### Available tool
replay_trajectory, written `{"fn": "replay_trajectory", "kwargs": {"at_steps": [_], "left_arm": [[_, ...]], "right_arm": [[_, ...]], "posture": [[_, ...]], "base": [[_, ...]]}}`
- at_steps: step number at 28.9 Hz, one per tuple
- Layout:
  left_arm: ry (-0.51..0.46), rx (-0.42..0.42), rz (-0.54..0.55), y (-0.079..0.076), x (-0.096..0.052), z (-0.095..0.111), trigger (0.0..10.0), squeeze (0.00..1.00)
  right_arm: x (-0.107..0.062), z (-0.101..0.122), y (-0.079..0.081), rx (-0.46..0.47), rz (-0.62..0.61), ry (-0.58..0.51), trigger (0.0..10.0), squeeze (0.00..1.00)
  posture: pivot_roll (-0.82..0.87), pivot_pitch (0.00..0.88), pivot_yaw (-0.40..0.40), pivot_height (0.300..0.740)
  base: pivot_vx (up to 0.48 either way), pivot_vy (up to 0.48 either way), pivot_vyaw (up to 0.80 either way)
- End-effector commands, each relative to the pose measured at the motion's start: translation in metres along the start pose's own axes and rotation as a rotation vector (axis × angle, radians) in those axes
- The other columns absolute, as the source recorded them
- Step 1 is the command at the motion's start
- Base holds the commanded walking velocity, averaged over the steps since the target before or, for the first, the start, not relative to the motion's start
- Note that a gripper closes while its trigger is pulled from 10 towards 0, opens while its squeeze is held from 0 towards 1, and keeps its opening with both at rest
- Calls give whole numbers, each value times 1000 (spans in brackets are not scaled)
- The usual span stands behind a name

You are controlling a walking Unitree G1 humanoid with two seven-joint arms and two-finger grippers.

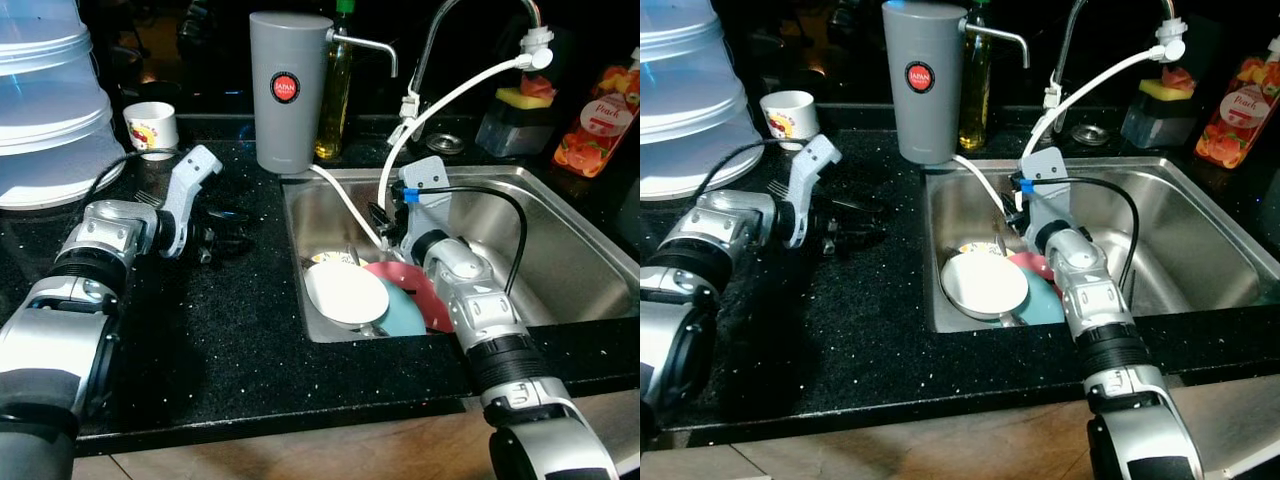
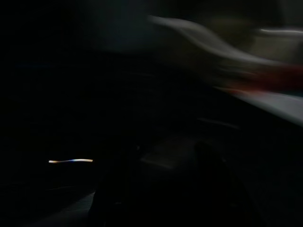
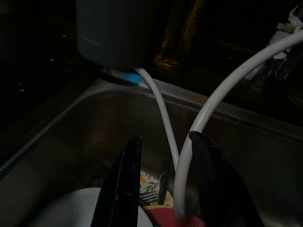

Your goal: Kitchen organization

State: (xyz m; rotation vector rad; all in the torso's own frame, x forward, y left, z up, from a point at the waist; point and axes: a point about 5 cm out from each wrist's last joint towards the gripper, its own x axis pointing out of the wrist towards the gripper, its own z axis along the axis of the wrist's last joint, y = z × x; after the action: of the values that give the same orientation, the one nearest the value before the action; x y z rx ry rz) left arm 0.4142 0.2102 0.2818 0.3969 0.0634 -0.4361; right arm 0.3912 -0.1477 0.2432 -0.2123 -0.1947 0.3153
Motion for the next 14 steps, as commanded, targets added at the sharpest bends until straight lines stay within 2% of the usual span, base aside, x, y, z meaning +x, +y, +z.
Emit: {"fn": "replay_trajectory", "kwargs": {"at_steps": [1, 5, 6, 8, 14], "left_arm": [[-34, 43, 183, 14, -4, 8, 10000, 0], [-54, 36, 257, 18, -5, 10, 10000, 0], [-55, 8, 291, 19, -5, 7, 10000, 0], [-13, -51, 345, 19, -5, -5, 10000, 0], [76, -87, 400, 12, -2, -24, 10000, 0]], "right_arm": [[1, 2, -2, 13, -6, -14, 10000, 0], [1, 3, 1, 16, -5, -22, 10000, 0], [-1, 2, 4, 18, 2, -22, 10000, 0], [-4, -2, 11, 19, 22, -13, 10000, 0], [-10, -7, 19, 7, 51, -5, 10000, 0]], "posture": [[68, 125, -29, 740], [60, 139, -22, 740], [52, 151, -14, 740], [48, 156, -11, 740], [33, 184, 8, 740]], "base": [[0, 0, 0], [0, 0, 0], [0, 0, 0], [0, 0, 0], [0, 0, 0]]}}
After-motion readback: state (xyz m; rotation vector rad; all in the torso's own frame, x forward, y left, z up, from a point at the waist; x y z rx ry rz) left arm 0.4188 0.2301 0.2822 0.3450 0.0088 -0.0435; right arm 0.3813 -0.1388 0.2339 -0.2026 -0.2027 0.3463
